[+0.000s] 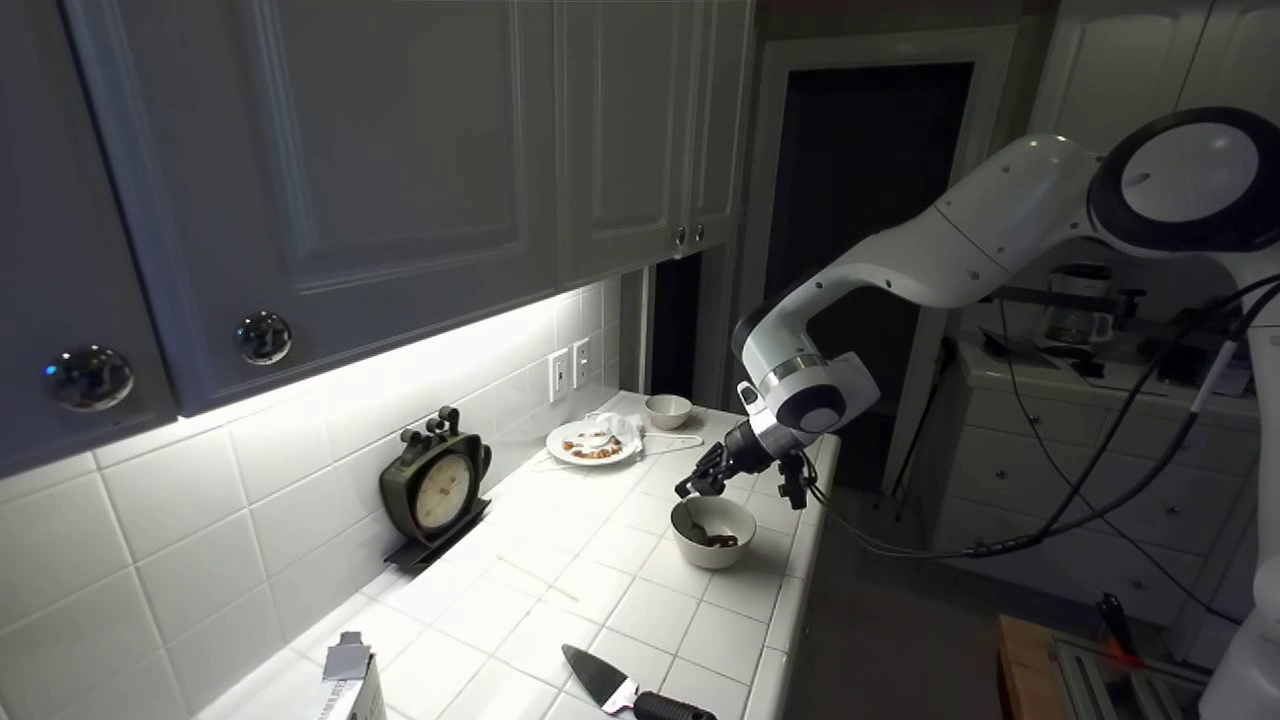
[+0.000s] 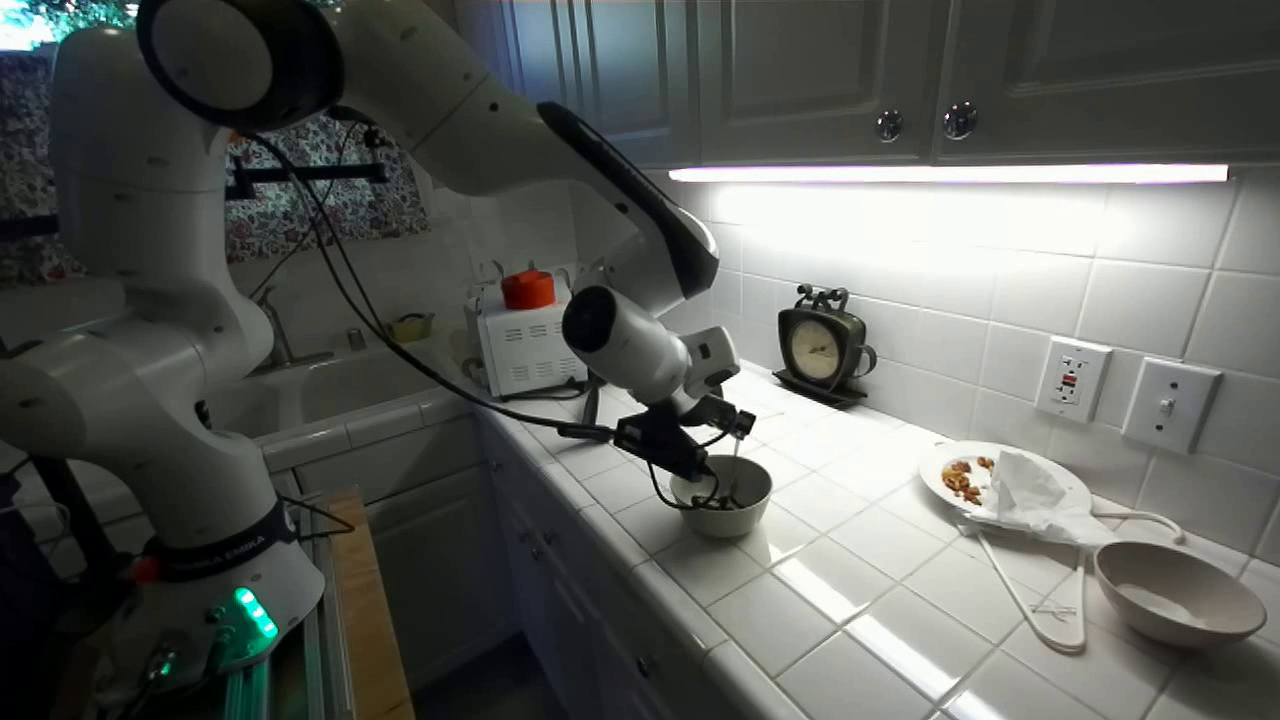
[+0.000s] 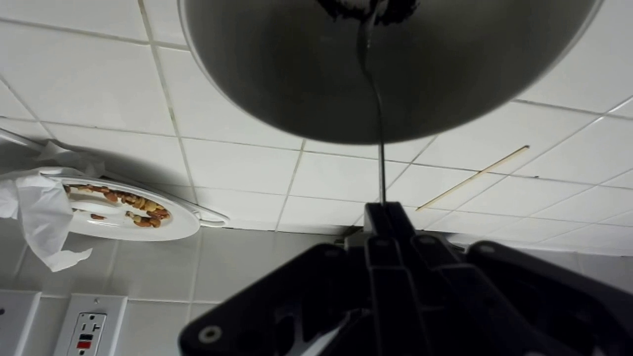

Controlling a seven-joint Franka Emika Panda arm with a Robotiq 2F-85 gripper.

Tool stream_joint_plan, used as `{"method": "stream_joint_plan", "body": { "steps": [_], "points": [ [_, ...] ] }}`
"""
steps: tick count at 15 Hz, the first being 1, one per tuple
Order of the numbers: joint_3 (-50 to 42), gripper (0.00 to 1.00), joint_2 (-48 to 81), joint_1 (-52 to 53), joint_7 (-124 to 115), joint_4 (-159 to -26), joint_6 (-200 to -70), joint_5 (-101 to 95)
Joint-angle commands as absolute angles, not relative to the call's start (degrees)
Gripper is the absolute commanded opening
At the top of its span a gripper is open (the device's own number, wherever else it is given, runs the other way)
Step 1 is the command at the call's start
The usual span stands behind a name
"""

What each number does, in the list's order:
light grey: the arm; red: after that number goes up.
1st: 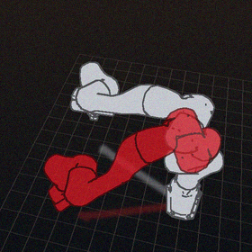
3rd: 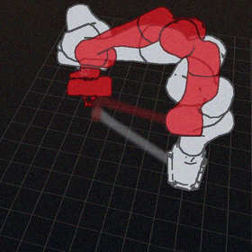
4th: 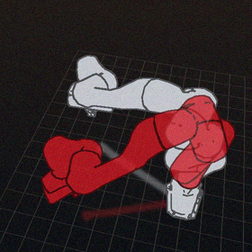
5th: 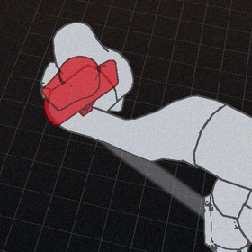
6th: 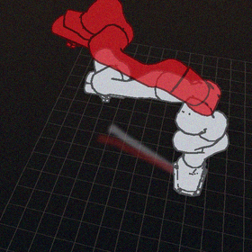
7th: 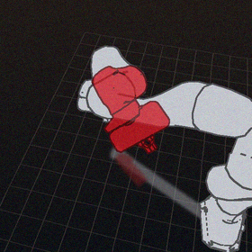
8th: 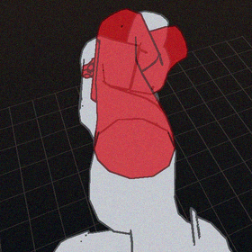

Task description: Use the spoon to stir in the bowl

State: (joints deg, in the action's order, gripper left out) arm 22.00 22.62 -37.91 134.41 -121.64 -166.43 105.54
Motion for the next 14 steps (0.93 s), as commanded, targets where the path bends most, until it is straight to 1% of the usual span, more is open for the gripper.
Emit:
{"method": "stream_joint_plan", "body": {
  "steps": [1, 5, 14],
  "points": [
    [22.7, 0.01, 20.2, -38.6, 127.5, -126.5, -166.2, 98.6],
    [21.7, 0.01, 18.9, -38.5, 121.5, -128.2, -165.8, 91.5],
    [19.4, 0.01, 21.7, -38.5, 124.7, -121.5, -168.0, 94.6]
  ]
}}
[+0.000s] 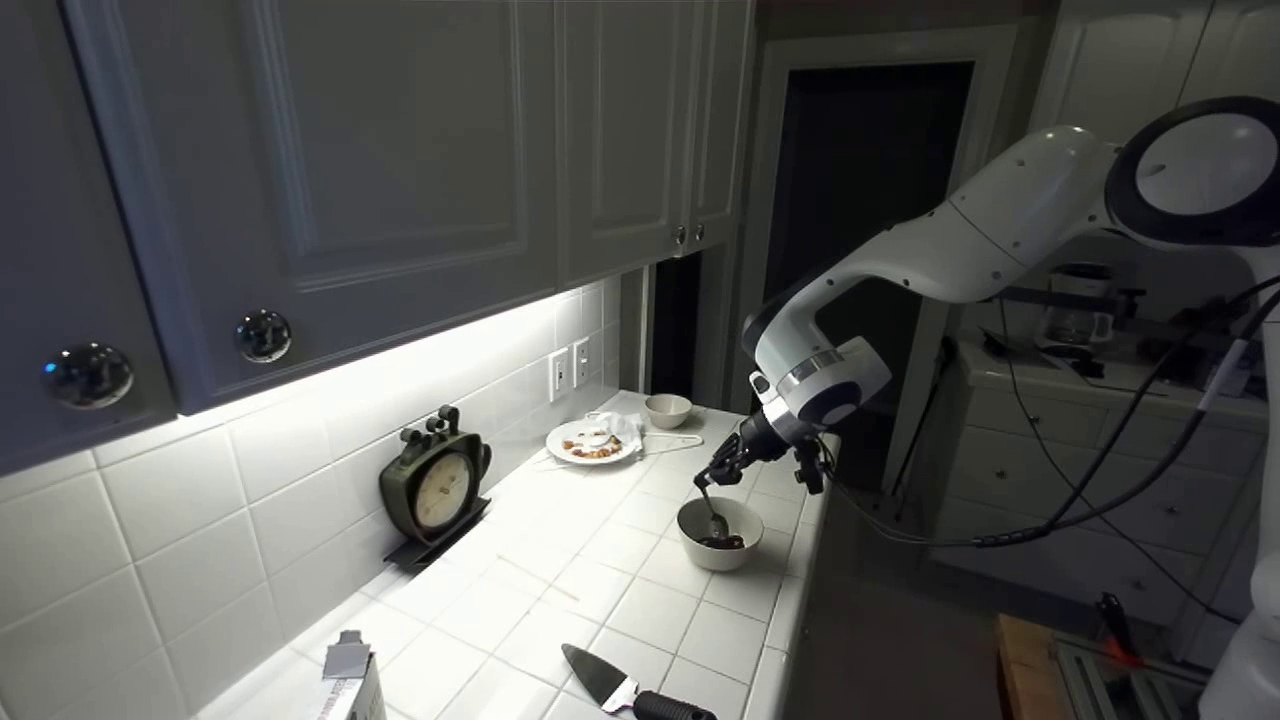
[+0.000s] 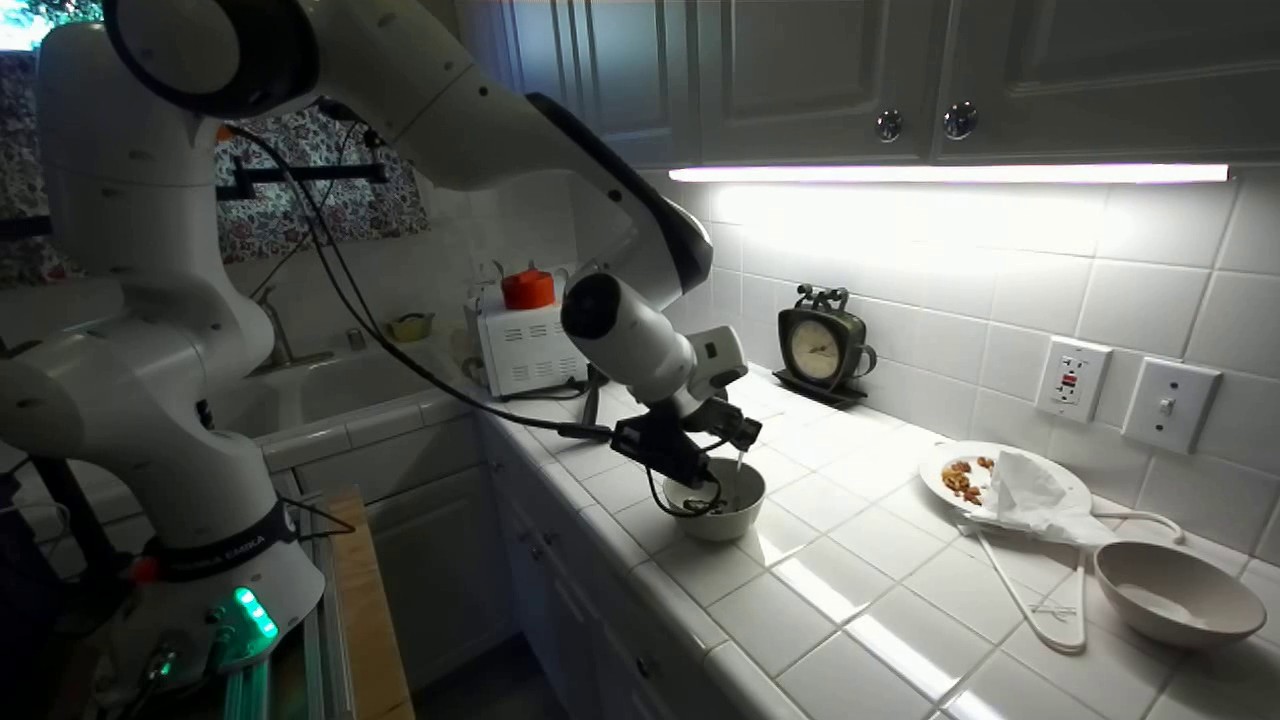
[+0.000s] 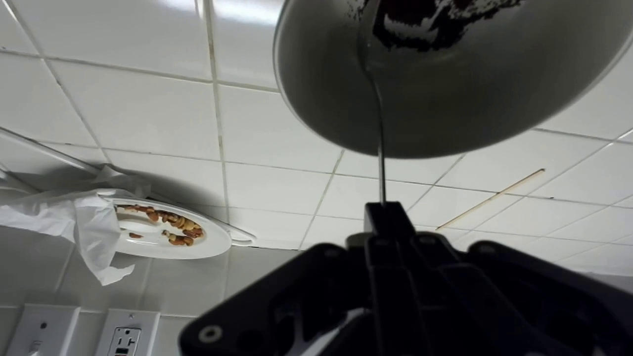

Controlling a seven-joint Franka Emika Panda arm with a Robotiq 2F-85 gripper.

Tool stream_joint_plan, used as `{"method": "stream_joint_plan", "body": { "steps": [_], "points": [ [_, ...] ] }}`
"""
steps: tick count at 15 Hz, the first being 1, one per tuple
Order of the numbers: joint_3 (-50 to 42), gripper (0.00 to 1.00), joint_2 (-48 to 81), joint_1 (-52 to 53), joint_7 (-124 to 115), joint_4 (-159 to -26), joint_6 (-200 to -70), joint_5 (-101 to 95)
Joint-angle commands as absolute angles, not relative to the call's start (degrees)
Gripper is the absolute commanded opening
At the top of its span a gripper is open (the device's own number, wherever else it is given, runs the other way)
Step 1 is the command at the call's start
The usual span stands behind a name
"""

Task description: Use the spoon to stir in the bowl

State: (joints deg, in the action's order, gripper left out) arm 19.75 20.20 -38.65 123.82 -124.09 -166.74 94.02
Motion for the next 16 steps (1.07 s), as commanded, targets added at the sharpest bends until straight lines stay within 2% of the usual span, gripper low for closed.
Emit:
{"method": "stream_joint_plan", "body": {
  "steps": [1, 16],
  "points": [
    [19.3, 0.01, 22.1, -38.4, 124.9, -120.9, -167.9, 94.7],
    [20.4, 0.01, 23.1, -38.3, 124.9, -121.4, -161.4, 94.5]
  ]
}}
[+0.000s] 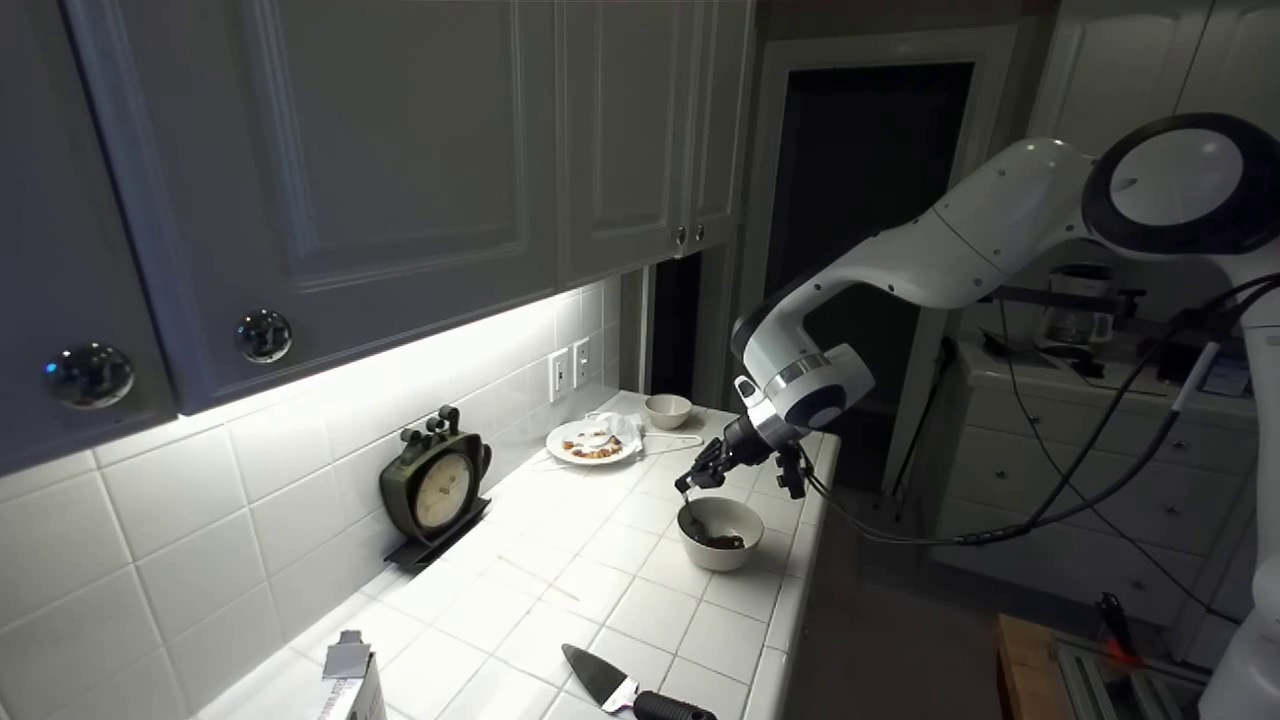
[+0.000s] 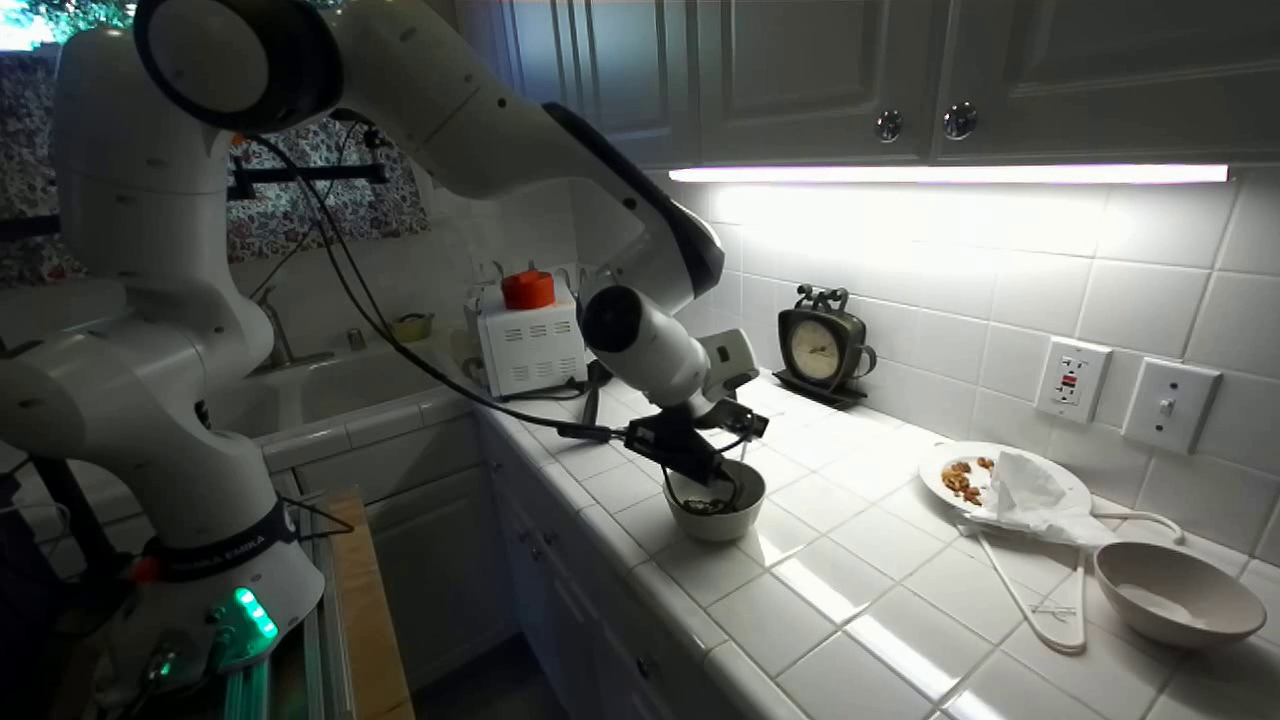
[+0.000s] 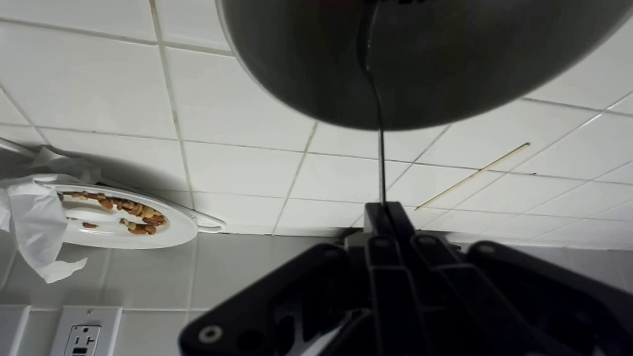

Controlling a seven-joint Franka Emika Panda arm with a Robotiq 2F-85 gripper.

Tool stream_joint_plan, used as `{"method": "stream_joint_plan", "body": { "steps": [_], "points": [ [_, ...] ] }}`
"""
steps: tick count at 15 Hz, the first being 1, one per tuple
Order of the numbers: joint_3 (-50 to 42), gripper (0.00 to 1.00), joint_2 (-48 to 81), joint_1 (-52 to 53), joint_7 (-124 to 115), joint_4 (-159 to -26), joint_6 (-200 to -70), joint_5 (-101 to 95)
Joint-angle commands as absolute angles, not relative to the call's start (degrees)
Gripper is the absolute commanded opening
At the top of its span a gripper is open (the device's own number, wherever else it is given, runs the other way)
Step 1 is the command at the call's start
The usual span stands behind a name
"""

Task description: Use the spoon to stir in the bowl

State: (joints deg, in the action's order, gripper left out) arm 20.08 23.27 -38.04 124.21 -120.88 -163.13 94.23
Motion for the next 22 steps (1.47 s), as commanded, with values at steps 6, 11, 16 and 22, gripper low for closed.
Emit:
{"method": "stream_joint_plan", "body": {
  "steps": [6, 11, 16, 22],
  "points": [
    [20.1, 0.01, 22.0, -37.8, 121.5, -123.6, -161.3, 90.6],
    [19.5, 0.01, 21.2, -37.4, 114.0, -125.6, -160.6, 82.1],
    [18.5, 0.01, 20.5, -36.6, 105.8, -126.9, -161.3, 72.7],
    [16.8, 0.01, 20.4, -35.4, 98.7, -126.7, -162.9, 66.2]
  ]
}}
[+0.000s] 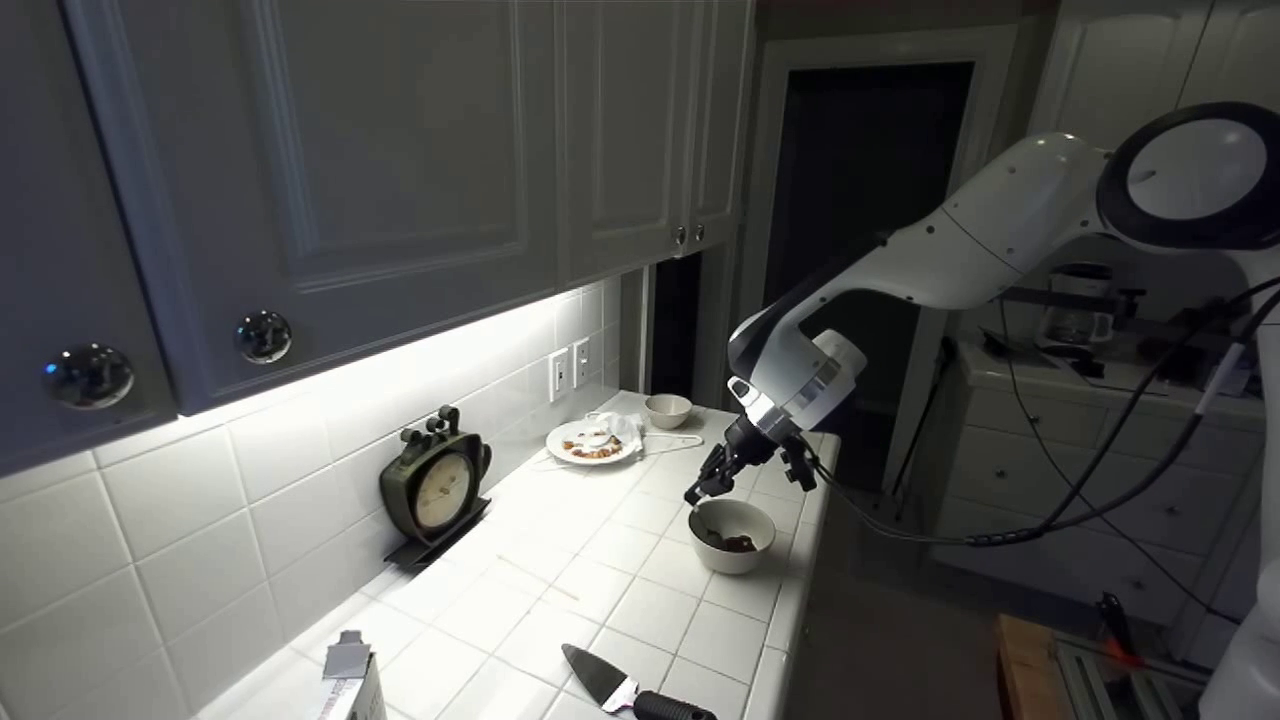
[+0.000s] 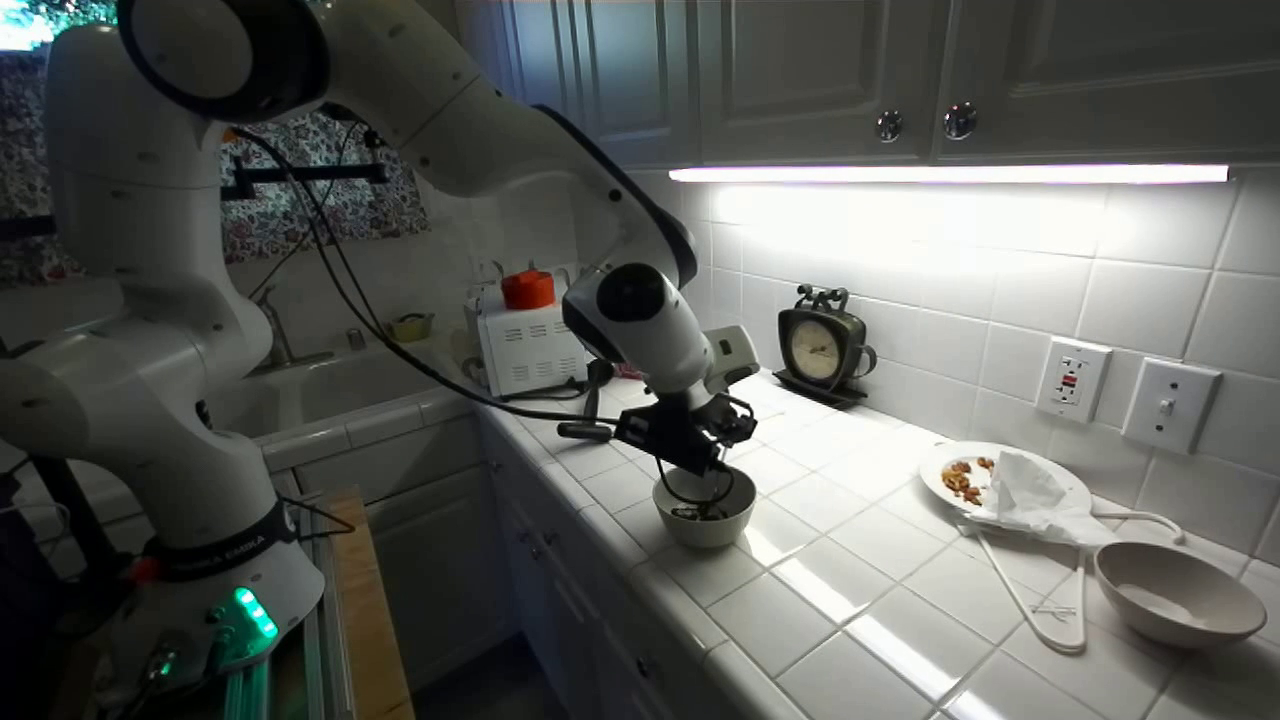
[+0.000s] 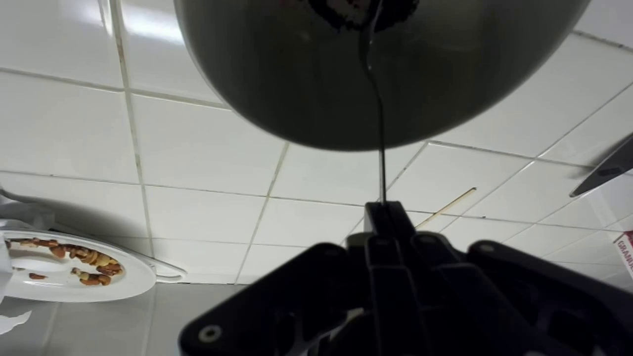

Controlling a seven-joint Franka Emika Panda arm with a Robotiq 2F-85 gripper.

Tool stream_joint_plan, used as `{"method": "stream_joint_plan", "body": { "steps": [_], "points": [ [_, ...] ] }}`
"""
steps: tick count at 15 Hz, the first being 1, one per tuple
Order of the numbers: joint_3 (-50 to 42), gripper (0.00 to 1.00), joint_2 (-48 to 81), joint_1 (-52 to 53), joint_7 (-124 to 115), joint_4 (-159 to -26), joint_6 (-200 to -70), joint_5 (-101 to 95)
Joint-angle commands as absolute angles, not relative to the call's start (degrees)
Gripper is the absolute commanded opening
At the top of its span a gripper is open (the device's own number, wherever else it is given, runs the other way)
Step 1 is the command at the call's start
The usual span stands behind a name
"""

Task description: Use the spoon to stir in the bowl

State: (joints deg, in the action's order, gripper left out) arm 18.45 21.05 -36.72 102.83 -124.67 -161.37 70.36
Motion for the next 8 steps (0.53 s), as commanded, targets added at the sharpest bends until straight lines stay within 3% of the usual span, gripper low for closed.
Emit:
{"method": "stream_joint_plan", "body": {
  "steps": [1, 8],
  "points": [
    [16.3, 0.01, 20.4, -35.1, 97.7, -126.7, -163.3, 65.4],
    [14.7, 0.01, 20.8, -33.2, 93.9, -125.9, -168.3, 63.6]
  ]
}}
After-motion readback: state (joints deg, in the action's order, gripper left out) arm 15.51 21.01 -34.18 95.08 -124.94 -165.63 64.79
